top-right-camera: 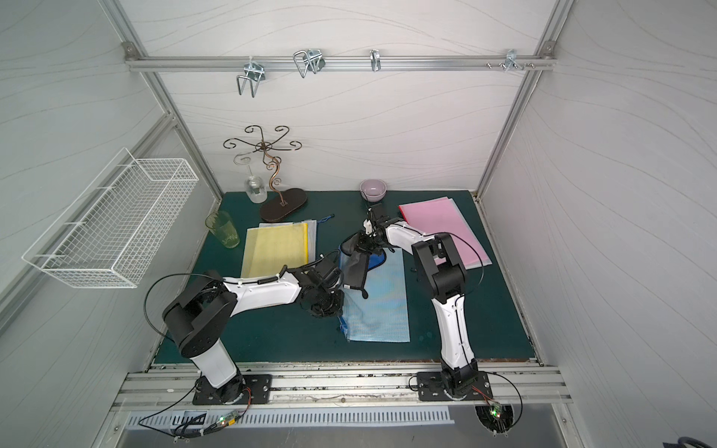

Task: Wipe the document bag
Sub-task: Wipe the dirt from the document bag.

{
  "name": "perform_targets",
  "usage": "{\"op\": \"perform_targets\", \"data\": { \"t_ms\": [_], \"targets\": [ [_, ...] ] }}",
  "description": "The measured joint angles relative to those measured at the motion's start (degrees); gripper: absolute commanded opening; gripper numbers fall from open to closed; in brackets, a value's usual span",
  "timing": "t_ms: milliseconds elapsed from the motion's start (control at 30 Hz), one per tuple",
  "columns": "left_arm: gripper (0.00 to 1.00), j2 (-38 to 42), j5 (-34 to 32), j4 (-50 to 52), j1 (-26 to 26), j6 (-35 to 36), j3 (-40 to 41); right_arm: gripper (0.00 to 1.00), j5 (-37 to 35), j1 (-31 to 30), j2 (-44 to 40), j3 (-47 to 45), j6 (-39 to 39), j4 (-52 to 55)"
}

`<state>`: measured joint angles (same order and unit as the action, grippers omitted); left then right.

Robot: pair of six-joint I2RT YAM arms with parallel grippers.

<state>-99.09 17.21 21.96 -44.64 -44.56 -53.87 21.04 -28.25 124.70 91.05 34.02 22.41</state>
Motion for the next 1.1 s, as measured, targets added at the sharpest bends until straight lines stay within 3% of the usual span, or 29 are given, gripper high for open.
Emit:
{"op": "perform_targets", "data": {
  "t_ms": [133, 367, 567, 733, 967, 1100],
  "targets": [
    [0.00, 0.00, 0.15, -0.04, 0.04, -0.11, 0.02, 0.00, 0.35, -2.73, -4.39, -8.00, -2.16, 1.11],
    [0.00, 0.00, 0.37, -0.33, 0.42, -0.28, 0.17, 0.00, 3.61, -12.90, -21.53, -30.23, -3.54, 7.78],
    [0.00, 0.07, 0.68, -0.87, 0.70, -0.63, 0.57, 0.00, 5.25, -11.85, -31.71, -40.87, -1.27, 14.69],
    [0.00, 0.07, 0.85, -0.98, 0.74, -0.66, 0.61, 0.00, 1.42, -7.63, -28.22, -37.48, -0.04, 16.85],
    [0.00, 0.87, 0.57, -2.25, 0.74, -0.72, 1.73, 0.00, -11.80, 3.74, -13.31, -16.35, -1.51, 16.39],
    [0.00, 1.84, -0.11, -2.93, 0.74, -1.03, 2.69, 0.00, -18.80, 8.57, -10.69, -11.61, -2.73, 14.08]
  ]
}}
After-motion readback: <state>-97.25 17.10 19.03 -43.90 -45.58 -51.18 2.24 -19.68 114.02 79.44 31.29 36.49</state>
